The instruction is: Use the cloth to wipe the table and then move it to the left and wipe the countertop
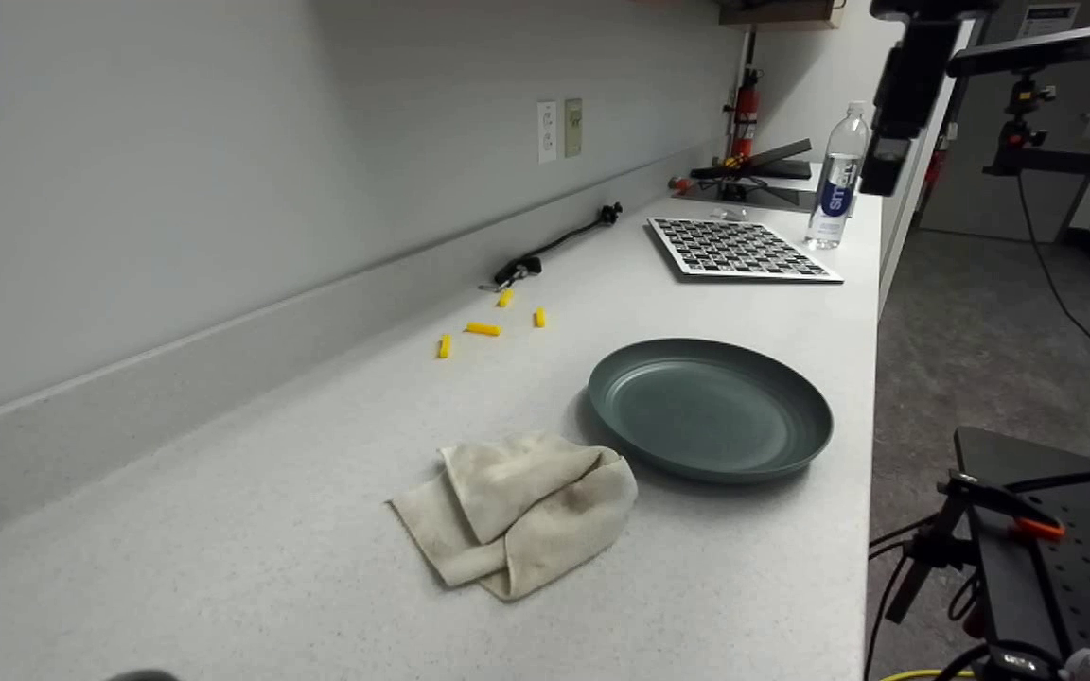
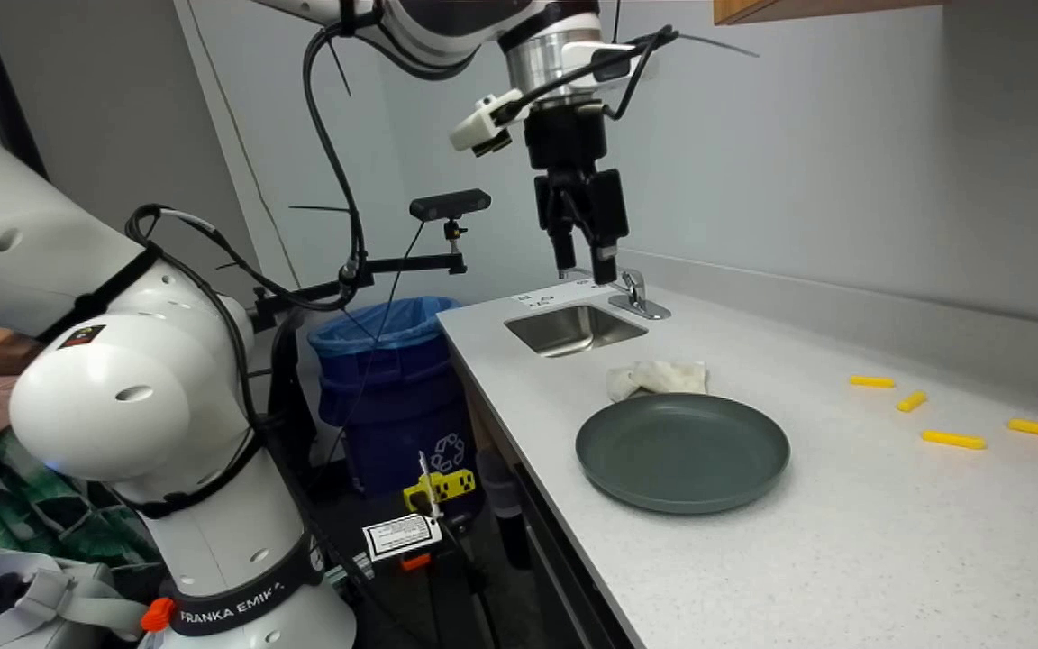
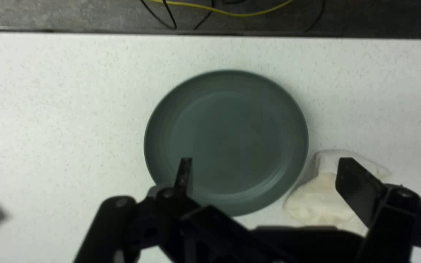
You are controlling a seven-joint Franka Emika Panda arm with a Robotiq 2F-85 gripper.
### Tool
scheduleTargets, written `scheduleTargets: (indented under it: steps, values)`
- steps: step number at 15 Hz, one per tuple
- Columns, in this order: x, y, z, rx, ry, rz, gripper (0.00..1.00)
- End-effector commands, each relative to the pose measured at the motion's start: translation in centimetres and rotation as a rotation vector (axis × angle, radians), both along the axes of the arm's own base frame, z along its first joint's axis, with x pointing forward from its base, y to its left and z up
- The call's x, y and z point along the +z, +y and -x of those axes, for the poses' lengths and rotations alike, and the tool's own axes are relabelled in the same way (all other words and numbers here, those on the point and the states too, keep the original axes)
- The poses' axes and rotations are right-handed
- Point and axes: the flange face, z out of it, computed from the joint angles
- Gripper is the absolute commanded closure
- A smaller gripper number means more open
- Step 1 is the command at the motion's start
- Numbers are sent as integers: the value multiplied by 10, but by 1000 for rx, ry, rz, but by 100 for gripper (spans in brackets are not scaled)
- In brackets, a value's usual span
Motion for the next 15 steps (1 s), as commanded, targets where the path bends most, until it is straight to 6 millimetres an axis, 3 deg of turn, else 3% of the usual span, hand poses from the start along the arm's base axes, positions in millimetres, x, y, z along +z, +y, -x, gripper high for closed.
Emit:
scheduleTargets:
  steps: [1,3,4,6,8,12,15]
  values:
    - [20,9,-78,-11,-62,27,0]
    - [26,12,-116,-47,-81,40,0]
    - [21,9,-73,-16,-78,17,0]
    - [21,12,-101,-30,-78,23,0]
    - [18,13,-113,-33,-71,23,0]
    - [19,13,-114,-34,-74,23,0]
    - [5,21,-114,-32,-53,16,0]
